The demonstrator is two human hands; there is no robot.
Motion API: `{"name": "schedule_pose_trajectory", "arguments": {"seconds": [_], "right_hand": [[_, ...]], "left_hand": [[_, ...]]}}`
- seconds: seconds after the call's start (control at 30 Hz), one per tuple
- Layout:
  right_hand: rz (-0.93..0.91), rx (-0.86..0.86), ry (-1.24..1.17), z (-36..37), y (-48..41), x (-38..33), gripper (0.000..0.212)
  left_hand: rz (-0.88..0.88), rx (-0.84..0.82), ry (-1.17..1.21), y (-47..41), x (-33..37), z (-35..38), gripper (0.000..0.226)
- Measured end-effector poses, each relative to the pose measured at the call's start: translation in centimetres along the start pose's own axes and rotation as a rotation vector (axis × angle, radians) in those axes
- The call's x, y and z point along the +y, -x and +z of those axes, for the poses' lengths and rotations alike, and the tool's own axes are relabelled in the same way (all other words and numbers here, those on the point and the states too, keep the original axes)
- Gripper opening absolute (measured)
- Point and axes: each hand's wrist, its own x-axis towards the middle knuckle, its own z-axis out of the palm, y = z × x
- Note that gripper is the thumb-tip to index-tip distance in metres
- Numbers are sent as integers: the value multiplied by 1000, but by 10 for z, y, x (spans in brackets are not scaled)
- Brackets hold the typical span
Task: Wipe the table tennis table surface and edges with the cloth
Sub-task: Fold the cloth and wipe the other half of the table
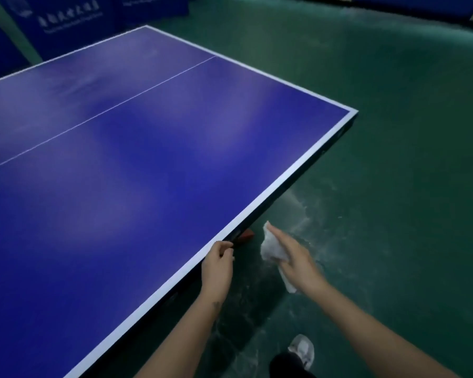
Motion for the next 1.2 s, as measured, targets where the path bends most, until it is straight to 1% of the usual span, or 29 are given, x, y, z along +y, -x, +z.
{"name": "schedule_pose_trajectory", "arguments": {"seconds": [0.07,0.13,0.17,0.2,0.23,0.27,0.3,0.33,0.37,0.4,0.43,0.5,0.53,0.6,0.63,0.67,0.7,0.73,0.77,0.8,0.83,0.87,0.9,0.93,0.97,1.0,1.03,1.1,1.2], "right_hand": [[-112,-53,-44,-14,16,3,90],[-139,-153,-2,-23,24,15,95],[-115,-201,23,-31,25,25,96],[-72,-209,101,-45,24,38,92],[21,-204,199,-60,23,56,83],[140,-188,242,-77,21,71,70],[235,-95,230,-94,19,83,63],[302,19,187,-110,17,96,67],[308,93,158,-119,13,98,78],[262,103,145,-122,8,95,85],[204,106,125,-125,2,96,87],[136,60,134,-137,-13,109,84],[159,41,183,-150,-22,122,82],[365,58,244,-183,-40,156,71],[446,109,252,-202,-50,171,69],[485,170,254,-219,-62,180,75],[443,244,259,-232,-77,184,84],[358,265,268,-242,-94,185,92],[263,250,262,-249,-112,187,97],[190,218,246,-254,-130,189,97],[155,161,257,-262,-147,194,95],[184,124,248,-275,-166,202,92],[243,122,251,-290,-181,216,88],[340,104,295,-306,-194,231,83],[460,82,317,-324,-206,247,77],[551,85,319,-341,-218,259,70],[608,97,326,-357,-230,269,66],[675,120,348,-381,-255,276,76],[575,145,366,-410,-305,289,91]], "left_hand": [[-127,-80,95,-14,28,49,20],[-326,-211,307,-21,55,96,28],[-404,-276,379,-23,66,118,33],[-437,-339,399,-25,74,137,39],[-426,-393,346,-27,80,154,44],[-411,-428,320,-30,86,169,46],[-399,-455,304,-33,90,183,46],[-409,-470,298,-40,98,202,45],[-419,-464,279,-46,104,214,44],[-441,-471,265,-52,109,223,44],[-484,-508,254,-59,115,238,45],[-598,-637,300,-70,128,270,51],[-627,-690,311,-76,134,284,54],[-639,-738,273,-101,148,311,55],[-634,-736,227,-114,156,325,54],[-619,-749,201,-134,164,333,53],[-609,-730,144,-145,170,352,52],[-602,-739,136,-156,175,369,51],[-661,-765,214,-165,180,383,50],[-863,-714,401,-172,199,392,50],[-829,-727,295,-179,214,405,52],[-728,-856,98,-188,225,422,55],[-614,-932,-54,-206,244,433,55],[-526,-944,-11,-226,262,437,51],[-517,-1002,23,-249,276,443,45],[-445,-1014,-47,-270,291,446,39],[-390,-1012,-121,-280,300,459,36],[-253,-931,-221,-306,321,476,28],[-13,-703,-234,-347,346,507,14]]}}
